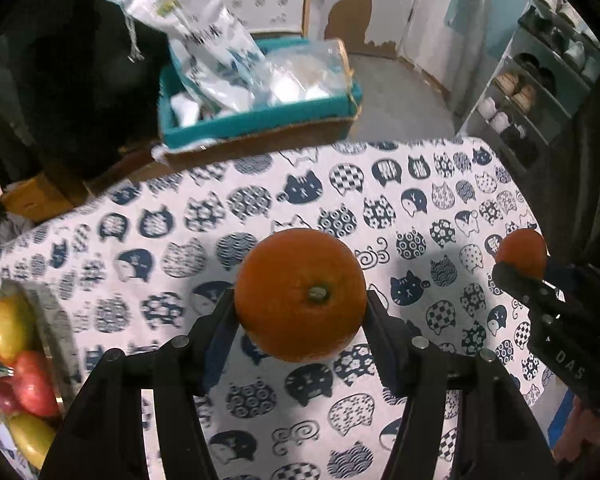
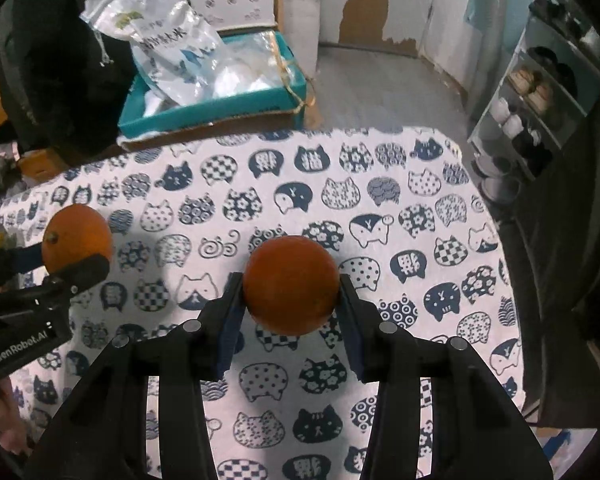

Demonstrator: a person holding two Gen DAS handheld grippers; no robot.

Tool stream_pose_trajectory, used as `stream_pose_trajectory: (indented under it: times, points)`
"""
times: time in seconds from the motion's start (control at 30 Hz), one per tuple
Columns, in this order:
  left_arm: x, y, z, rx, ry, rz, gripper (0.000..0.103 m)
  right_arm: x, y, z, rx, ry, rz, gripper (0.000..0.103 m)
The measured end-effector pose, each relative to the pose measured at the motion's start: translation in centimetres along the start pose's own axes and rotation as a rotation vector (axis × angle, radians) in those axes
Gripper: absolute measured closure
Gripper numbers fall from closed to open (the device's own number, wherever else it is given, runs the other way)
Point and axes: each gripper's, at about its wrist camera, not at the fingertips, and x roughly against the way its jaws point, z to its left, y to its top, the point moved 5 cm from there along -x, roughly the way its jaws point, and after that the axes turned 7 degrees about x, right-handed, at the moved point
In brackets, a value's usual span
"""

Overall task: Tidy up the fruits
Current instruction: 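Lift both tangerines and carry them over the green bowl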

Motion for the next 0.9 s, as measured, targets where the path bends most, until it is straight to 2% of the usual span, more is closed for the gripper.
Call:
stream_pose_trajectory:
  times: [0.9]
  points:
    - [14.8,0.9,6.0,0.020,0.032,-0.243,0.040,12.0,3.2,6.0,0.103,0.077,-0.227,0.059]
